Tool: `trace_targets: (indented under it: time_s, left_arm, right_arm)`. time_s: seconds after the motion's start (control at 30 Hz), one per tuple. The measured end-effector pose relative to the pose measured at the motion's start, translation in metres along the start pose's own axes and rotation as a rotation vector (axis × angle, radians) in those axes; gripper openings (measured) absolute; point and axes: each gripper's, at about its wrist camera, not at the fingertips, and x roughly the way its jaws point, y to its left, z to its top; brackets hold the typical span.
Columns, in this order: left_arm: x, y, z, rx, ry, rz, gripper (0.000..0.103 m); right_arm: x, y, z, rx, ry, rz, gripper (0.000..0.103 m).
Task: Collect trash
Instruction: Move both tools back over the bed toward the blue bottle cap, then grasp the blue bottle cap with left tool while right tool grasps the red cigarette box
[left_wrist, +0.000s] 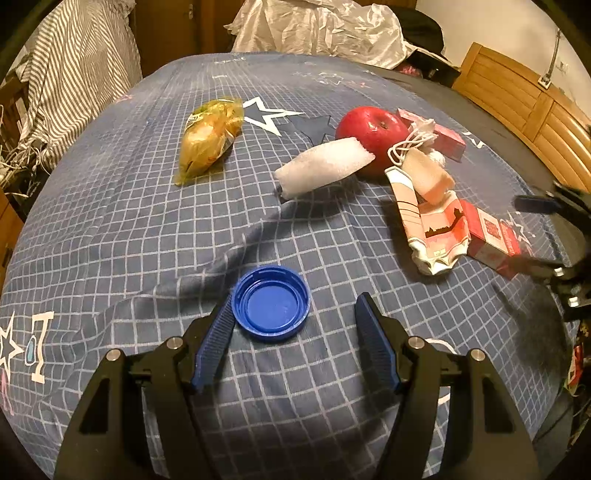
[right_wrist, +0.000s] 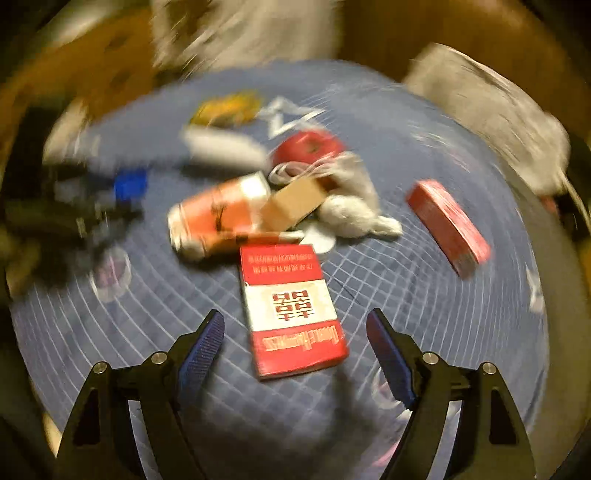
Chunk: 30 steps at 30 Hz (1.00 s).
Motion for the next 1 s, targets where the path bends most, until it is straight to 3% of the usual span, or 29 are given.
trace_targets:
  time_s: [0.17, 0.23, 0.3, 0.4, 0.5, 0.77, 1.0]
  left_arm:
    - [0.002, 0.001, -0.001, 0.011, 0.004, 0.015, 0.064]
    - [0.003, 0.000, -0.001, 0.015, 0.005, 0.024, 0.064]
    - [0.004, -0.002, -0.001, 0.020, 0.003, 0.035, 0.064]
    - [0.005, -0.004, 0.000, 0.023, -0.003, 0.056, 0.055]
    - [0.002, -0.006, -0.002, 0.020, -0.017, 0.063, 0.038]
    - [-0.015, -0.010, -0.019, -0.021, -0.069, 0.080, 0.038]
    - [-0.063, -0.037, -0.035, -0.035, -0.198, 0.075, 0.038]
  right_arm:
    - [0.038, -0.020, 0.014, 0.003, 0.118, 0.148, 0.080]
    - [0.045, -0.022, 0.015, 0.034, 0.107, 0.164, 0.079]
    - [0.046, -0.022, 0.013, 0.081, 0.075, 0.185, 0.066]
    - [0.042, -0.013, 0.005, 0.146, 0.020, 0.131, 0.062]
    - [0.034, -0.006, -0.007, 0.258, -0.036, 0.078, 0.061]
    - [-0.012, 0.028, -0.051, 0.451, -0.204, -0.040, 0.061]
    - [-0.081, 0.044, -0.080, 0.552, -0.390, -0.161, 0.061]
